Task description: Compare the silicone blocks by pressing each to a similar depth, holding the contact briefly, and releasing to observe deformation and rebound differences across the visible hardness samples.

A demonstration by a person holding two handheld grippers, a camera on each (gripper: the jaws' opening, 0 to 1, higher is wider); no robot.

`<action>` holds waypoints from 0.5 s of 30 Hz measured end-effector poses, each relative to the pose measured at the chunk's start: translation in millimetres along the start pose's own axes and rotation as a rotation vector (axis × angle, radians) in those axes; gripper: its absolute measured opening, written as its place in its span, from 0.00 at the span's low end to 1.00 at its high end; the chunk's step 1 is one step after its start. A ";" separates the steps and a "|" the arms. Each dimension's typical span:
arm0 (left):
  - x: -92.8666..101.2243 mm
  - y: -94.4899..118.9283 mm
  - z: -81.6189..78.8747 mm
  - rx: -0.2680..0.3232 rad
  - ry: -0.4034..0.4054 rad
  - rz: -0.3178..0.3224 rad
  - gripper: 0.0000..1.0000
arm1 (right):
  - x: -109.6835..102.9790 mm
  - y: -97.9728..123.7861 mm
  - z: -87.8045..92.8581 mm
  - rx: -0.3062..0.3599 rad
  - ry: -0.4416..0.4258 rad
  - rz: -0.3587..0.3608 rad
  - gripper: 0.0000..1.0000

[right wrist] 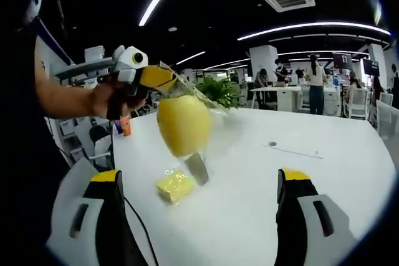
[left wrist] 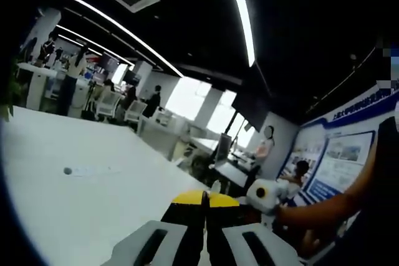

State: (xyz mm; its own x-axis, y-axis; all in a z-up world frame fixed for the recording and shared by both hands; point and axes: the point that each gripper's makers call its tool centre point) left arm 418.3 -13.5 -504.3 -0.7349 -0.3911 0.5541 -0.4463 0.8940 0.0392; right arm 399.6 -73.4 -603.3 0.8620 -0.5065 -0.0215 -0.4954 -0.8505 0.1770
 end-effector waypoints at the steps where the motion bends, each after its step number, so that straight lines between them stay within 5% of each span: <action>1: 1.8 0.2 1.6 -0.003 0.001 0.008 0.00 | -0.1 -0.5 -0.5 0.005 -0.004 -0.003 0.96; 6: 11.3 1.5 7.9 -0.010 0.016 0.052 0.00 | -4.6 -4.4 -11.4 0.064 -0.037 -0.025 0.96; 15: 21.7 3.5 11.8 -0.006 0.033 0.077 0.00 | -16.9 -14.1 -17.2 0.106 -0.066 -0.077 0.79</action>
State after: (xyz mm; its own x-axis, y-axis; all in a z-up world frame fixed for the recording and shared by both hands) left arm 394.8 -21.4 -502.0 -0.7496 -0.3142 0.5826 -0.3860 0.9225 0.0008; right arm 393.9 -50.4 -588.4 0.8904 -0.4449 -0.0964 -0.4401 -0.8954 0.0676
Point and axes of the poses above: the point that each gripper's makers call its tool centre point, and the gripper's own axes: y roughly backward along the fingers, x roughly to its right, z roughly out of its underside, and after that the axes turned 7 degrees about y, right-handed
